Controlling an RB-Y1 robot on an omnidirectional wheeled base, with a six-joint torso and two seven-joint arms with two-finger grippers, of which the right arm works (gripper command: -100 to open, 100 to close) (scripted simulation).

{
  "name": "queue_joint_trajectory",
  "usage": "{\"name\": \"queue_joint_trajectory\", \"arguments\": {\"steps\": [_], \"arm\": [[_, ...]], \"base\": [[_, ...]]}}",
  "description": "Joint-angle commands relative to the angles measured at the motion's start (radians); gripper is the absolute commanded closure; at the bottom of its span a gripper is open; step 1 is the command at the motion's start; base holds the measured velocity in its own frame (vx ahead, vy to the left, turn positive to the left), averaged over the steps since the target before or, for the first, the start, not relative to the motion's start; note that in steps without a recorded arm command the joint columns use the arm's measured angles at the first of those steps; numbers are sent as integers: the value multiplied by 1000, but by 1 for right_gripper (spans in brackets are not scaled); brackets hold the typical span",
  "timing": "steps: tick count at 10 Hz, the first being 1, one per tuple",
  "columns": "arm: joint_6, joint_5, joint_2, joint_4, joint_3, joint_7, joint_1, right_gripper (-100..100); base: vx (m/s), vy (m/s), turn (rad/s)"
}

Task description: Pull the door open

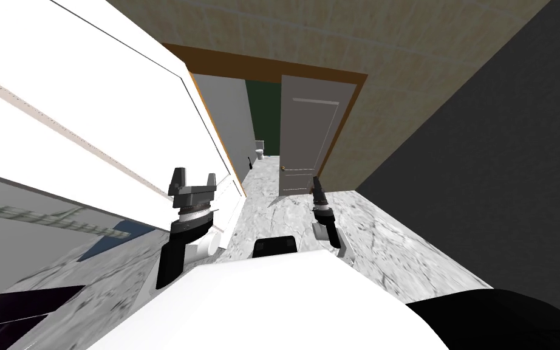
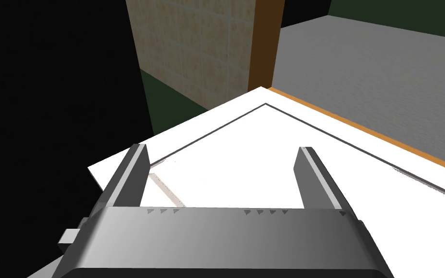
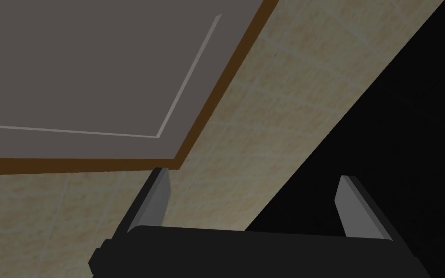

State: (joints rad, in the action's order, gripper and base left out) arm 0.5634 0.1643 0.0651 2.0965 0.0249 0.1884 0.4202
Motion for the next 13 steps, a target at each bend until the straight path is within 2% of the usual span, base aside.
{"name": "queue_joint_trajectory", "arguments": {"steps": [1, 13], "arm": [[14, 10, 3, -31, 3, 22, -5, -100], [88, 89, 30, -269, 33, 177, -68, -100]], "base": [[112, 28, -30], [95, 33, -38]]}}
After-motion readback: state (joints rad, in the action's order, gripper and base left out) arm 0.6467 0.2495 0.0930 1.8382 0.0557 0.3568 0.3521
